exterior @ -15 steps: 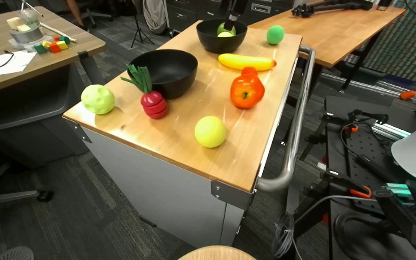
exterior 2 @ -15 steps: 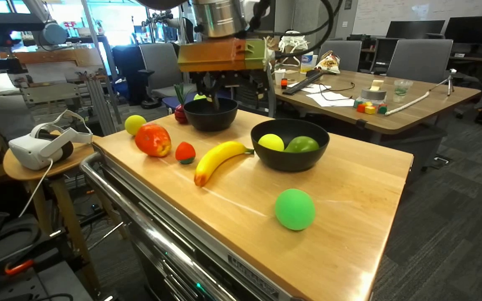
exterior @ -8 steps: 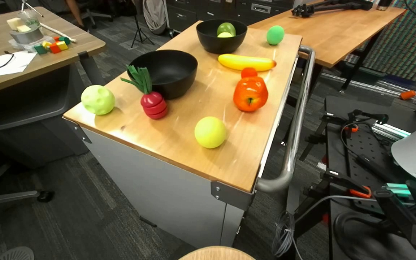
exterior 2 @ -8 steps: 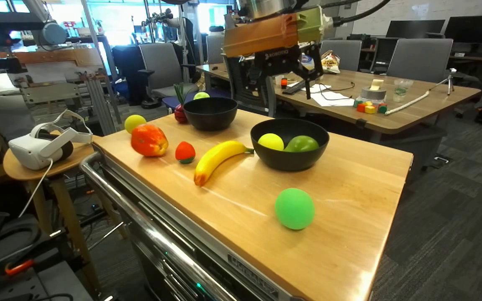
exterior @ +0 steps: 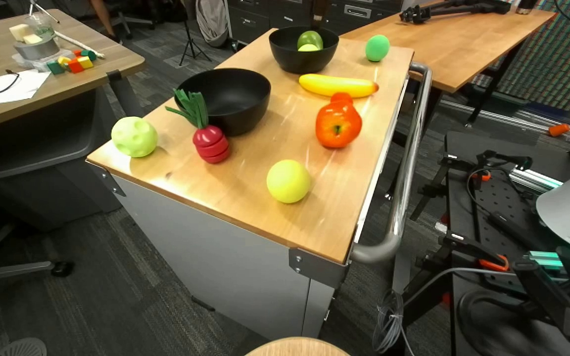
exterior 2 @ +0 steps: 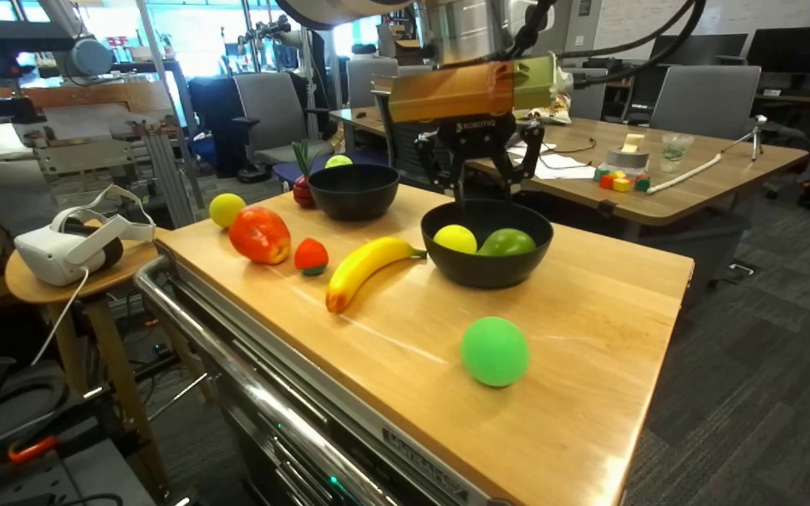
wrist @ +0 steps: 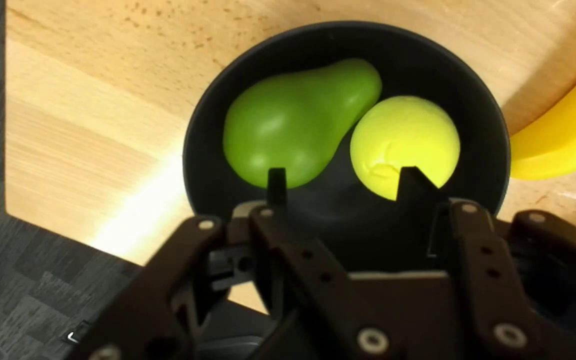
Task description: Take all the contents from the black bowls and place them on the table one at at time starting with the left bowl then right bowl
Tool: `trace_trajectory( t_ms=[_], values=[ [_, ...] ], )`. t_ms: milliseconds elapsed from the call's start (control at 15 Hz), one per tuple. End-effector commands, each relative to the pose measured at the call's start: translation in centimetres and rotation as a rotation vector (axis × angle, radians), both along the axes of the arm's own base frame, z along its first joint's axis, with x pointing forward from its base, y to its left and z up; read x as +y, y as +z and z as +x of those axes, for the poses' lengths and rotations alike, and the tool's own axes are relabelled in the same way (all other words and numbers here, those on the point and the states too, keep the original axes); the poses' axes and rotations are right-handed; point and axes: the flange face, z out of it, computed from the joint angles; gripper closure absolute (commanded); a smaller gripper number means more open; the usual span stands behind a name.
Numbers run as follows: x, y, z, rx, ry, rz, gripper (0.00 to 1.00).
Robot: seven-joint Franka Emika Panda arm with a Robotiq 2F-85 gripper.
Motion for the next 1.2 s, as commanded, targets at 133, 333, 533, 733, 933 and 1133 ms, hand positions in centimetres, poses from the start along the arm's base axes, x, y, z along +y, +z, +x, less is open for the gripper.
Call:
trace_trajectory(
  t_ms=[133, 333, 533, 733, 933, 1133],
  values=[
    [0.1, -1.3, 1.3, 0.043, -0.027, 0.024, 0.27],
    [0.6, -1.6, 1.9, 0.051, -0.024, 0.029, 0.24],
    [1.2, -1.9, 2.4, 0.064, -0.017, 0.04, 0.29],
    [1.7, -2.9, 2.8, 0.09, -0.012, 0.051, 0.47],
    [1.7, -3.9, 2.8, 0.126, -0.02, 0.066, 0.65],
    [1.4, -3.9, 2.7, 0.135, -0.033, 0.074, 0.85]
  ],
)
